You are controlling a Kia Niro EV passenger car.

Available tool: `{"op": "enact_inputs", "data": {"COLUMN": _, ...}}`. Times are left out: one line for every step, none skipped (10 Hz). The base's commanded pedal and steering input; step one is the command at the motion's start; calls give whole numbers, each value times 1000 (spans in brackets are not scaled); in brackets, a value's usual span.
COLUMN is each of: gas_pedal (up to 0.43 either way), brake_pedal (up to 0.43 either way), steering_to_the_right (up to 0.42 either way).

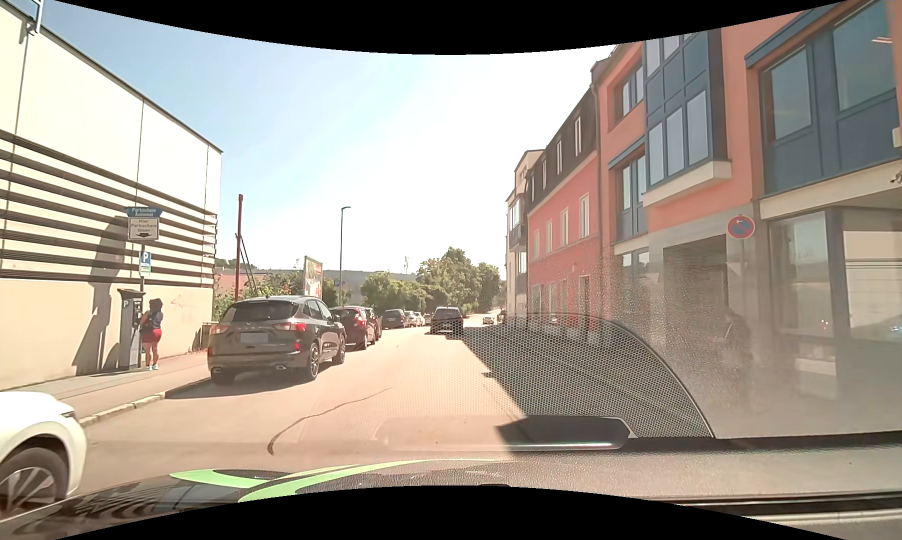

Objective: Follow the waypoints while adhering to traffic rules and regulations

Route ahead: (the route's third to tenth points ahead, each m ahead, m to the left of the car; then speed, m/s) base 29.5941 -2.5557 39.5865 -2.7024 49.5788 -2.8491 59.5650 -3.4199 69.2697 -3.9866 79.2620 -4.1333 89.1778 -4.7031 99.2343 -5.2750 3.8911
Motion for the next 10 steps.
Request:
{"op": "enact_inputs", "data": {"gas_pedal": 280, "brake_pedal": 0, "steering_to_the_right": 12}}
{"op": "enact_inputs", "data": {"gas_pedal": 280, "brake_pedal": 0, "steering_to_the_right": 11}}
{"op": "enact_inputs", "data": {"gas_pedal": 280, "brake_pedal": 0, "steering_to_the_right": 10}}
{"op": "enact_inputs", "data": {"gas_pedal": 268, "brake_pedal": 0, "steering_to_the_right": 8}}
{"op": "enact_inputs", "data": {"gas_pedal": 268, "brake_pedal": 0, "steering_to_the_right": 5}}
{"op": "enact_inputs", "data": {"gas_pedal": 248, "brake_pedal": 0, "steering_to_the_right": 2}}
{"op": "enact_inputs", "data": {"gas_pedal": 248, "brake_pedal": 0, "steering_to_the_right": 2}}
{"op": "enact_inputs", "data": {"gas_pedal": 240, "brake_pedal": 0, "steering_to_the_right": -1}}
{"op": "enact_inputs", "data": {"gas_pedal": 169, "brake_pedal": 0, "steering_to_the_right": -3}}
{"op": "enact_inputs", "data": {"gas_pedal": 150, "brake_pedal": 0, "steering_to_the_right": -2}}
